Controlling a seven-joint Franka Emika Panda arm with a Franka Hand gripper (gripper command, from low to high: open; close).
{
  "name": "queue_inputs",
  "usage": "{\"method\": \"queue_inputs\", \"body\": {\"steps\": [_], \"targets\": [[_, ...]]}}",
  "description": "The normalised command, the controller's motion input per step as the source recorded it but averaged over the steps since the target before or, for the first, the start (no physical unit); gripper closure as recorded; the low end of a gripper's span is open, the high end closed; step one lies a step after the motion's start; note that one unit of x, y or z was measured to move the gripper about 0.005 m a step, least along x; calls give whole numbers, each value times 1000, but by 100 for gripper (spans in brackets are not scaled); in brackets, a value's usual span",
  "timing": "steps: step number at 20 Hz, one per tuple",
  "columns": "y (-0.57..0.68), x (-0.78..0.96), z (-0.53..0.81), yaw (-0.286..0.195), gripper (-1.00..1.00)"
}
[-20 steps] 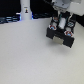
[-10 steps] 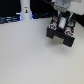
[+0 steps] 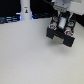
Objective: Open the kcup holder, insert the kcup into the holder, and close the kcup holder
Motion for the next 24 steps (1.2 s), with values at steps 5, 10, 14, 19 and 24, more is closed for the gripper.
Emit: {"method": "queue_inputs", "body": {"steps": [5,10,14,19,24], "targets": [[-43,-37,-65,6,100],[0,-41,-24,23,100],[-97,-26,6,-5,100],[-9,-31,-121,21,100],[3,-21,-59,14,100]]}}
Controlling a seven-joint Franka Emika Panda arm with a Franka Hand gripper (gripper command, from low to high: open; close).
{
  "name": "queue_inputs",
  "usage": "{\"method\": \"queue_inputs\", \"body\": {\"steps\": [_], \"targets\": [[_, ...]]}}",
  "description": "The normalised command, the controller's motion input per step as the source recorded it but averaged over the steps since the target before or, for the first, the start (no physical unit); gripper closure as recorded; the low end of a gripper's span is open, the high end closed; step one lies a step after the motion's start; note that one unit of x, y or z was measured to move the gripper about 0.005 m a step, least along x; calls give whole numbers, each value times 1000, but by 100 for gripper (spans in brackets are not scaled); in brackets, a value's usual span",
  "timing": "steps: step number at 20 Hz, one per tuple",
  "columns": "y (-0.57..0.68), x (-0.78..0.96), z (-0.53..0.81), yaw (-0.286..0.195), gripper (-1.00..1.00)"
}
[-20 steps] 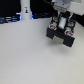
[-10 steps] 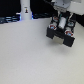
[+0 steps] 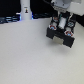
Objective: Open the kcup holder, insert the kcup into the holder, and close the kcup holder
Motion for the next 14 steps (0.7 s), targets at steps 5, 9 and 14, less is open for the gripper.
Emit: {"method": "queue_inputs", "body": {"steps": [5,9,14], "targets": [[13,0,101,6,-100],[22,-15,129,12,-100],[6,-17,137,32,-100]]}}
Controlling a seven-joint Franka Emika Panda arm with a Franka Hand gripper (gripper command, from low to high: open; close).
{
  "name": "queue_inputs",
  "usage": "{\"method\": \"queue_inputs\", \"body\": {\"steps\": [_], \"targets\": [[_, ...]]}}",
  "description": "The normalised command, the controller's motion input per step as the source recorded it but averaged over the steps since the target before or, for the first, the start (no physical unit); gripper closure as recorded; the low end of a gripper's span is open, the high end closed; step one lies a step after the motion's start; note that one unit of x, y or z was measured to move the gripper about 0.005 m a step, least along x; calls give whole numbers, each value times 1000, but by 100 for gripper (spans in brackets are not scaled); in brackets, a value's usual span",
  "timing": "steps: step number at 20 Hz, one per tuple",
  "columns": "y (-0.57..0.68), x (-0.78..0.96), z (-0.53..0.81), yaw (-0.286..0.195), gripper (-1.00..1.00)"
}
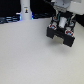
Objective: Open the kcup holder, insert the kcup into the holder, and close the kcup holder
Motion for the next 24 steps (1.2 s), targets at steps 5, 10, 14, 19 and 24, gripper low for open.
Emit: {"method": "queue_inputs", "body": {"steps": [5,10,14,19,24], "targets": [[6,-170,251,89,-100],[0,-149,294,139,-100],[-38,-141,236,177,-100],[-210,-211,155,180,-100],[-359,-256,71,171,-100]]}}
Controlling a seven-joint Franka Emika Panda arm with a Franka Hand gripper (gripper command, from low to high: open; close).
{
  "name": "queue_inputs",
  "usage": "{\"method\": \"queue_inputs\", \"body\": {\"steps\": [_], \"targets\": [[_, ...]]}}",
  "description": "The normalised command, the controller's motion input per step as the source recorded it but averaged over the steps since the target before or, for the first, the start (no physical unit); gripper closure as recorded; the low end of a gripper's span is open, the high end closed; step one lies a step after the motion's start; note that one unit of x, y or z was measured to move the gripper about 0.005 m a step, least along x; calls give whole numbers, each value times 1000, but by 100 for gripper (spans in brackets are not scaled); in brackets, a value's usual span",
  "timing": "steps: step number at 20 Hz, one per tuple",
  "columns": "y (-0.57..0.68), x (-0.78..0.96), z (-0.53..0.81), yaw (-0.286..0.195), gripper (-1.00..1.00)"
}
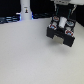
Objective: Open the kcup holder, insert the kcup into the holder, and close the kcup holder
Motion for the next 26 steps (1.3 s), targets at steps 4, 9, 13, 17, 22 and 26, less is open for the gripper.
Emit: {"method": "queue_inputs", "body": {"steps": [4,9,13,17,22,26], "targets": [[-568,-59,26,69,-100],[-544,0,6,16,-100],[-381,1,-3,20,-100],[-306,39,-14,22,-100],[-345,9,-22,6,-100],[-232,1,-44,0,-100]]}}
